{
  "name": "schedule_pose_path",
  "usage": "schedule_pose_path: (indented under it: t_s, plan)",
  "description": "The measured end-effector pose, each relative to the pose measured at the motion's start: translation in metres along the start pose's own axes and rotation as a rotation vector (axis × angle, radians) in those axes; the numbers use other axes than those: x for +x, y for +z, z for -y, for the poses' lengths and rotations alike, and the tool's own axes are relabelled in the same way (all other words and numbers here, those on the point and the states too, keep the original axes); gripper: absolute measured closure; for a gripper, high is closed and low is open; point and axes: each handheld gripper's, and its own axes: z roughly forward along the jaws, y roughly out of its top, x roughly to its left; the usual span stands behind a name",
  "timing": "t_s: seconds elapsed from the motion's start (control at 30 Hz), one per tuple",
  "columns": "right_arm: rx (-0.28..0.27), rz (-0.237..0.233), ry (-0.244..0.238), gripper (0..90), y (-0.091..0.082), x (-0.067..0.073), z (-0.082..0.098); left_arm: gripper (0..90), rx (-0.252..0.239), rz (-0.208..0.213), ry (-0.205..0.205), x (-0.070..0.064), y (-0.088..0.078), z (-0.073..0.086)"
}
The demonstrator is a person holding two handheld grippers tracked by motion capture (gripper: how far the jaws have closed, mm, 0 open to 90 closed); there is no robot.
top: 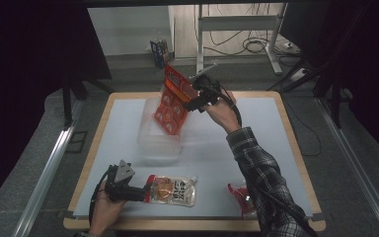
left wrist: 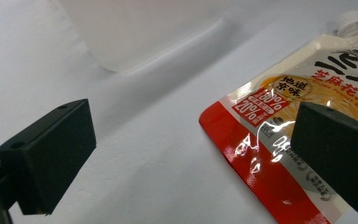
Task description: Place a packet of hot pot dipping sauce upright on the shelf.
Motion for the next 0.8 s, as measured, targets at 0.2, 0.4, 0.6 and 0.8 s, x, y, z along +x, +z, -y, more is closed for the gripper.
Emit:
schedule_pose_path:
  t_s: [0.2,0.4,0.6,0.8]
  plan:
    - [0.002,-0.001,0.009,0.0,-0.011,0.001,0.014,0.0,0.003,-0.005,0.017,-0.001,0.0,0.0]
    - [-0.002,-0.015,0.008,0.0,-0.019,0.005,0.03,0.0,-0.004,-0.009,0.015,0.0,-0.001,0.001]
    - [-0.002,-0.035,0.01,0.0,-0.027,0.009,0.048,0.0,-0.008,-0.007,0.02,-0.001,-0.001,0.001]
    - [0.002,-0.06,0.017,0.0,-0.035,0.014,0.068,0.0,-0.011,-0.007,0.021,-0.002,0.0,0.001]
